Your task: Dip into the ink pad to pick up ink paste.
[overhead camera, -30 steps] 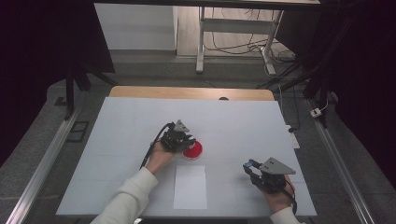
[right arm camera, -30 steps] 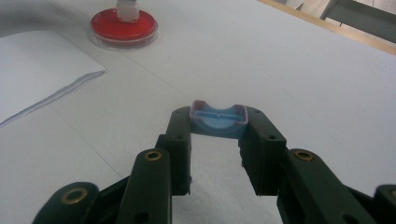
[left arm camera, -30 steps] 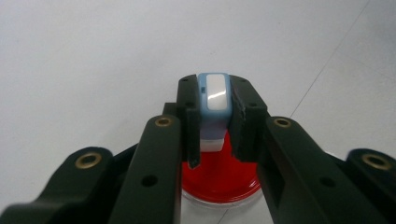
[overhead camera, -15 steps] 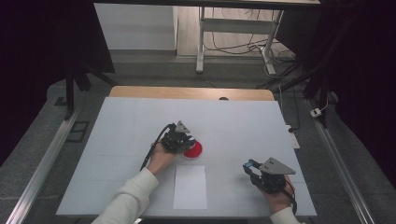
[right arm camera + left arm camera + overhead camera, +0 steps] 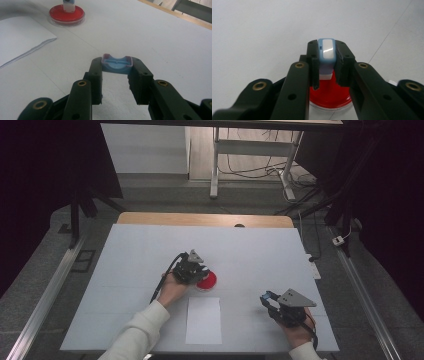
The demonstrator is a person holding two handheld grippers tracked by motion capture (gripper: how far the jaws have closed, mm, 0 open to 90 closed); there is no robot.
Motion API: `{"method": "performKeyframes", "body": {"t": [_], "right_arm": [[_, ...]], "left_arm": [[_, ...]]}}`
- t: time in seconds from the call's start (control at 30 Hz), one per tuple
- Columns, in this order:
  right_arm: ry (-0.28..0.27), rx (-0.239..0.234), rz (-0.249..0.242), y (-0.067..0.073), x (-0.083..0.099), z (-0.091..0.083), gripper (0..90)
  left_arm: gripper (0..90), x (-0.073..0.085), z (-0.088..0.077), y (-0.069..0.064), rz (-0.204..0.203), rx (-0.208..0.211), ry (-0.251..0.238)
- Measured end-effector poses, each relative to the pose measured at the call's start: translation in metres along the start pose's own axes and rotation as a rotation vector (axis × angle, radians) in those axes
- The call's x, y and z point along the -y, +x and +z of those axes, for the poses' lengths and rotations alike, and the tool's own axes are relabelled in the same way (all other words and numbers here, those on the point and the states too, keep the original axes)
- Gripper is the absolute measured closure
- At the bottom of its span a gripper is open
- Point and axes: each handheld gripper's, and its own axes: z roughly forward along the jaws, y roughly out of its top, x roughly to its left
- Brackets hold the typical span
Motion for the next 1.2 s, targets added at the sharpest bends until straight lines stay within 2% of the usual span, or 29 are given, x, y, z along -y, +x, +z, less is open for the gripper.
{"method": "performKeyframes", "body": {"t": [0.27, 0.53, 0.8, 1.03, 1.13, 1.2], "right_arm": [[-0.003, -0.001, -0.001, 0.0, 0.0, 0.0, 64.8], [0.0, 0.0, 0.004, -0.001, 0.0, -0.001, 64.8], [-0.004, 0.0, 0.005, -0.001, 0.0, -0.001, 64.8], [-0.001, 0.0, 0.002, -0.001, 0.0, 0.0, 64.8], [-0.001, 0.001, 0.004, -0.001, 0.0, 0.0, 64.8], [-0.004, 0.0, 0.005, -0.001, 0.0, 0.0, 64.8]], "left_arm": [[75.5, -0.001, -0.004, 0.001, -0.002, 0.007, -0.019], [75.4, -0.005, -0.018, 0.003, -0.014, 0.005, -0.085], [75.4, -0.007, -0.035, 0.005, -0.024, 0.03, -0.132], [75.4, -0.008, -0.043, 0.005, -0.021, 0.042, -0.145], [75.4, -0.007, -0.044, 0.005, -0.026, 0.068, -0.145], [75.4, -0.007, -0.046, 0.004, -0.018, 0.063, -0.147]]}}
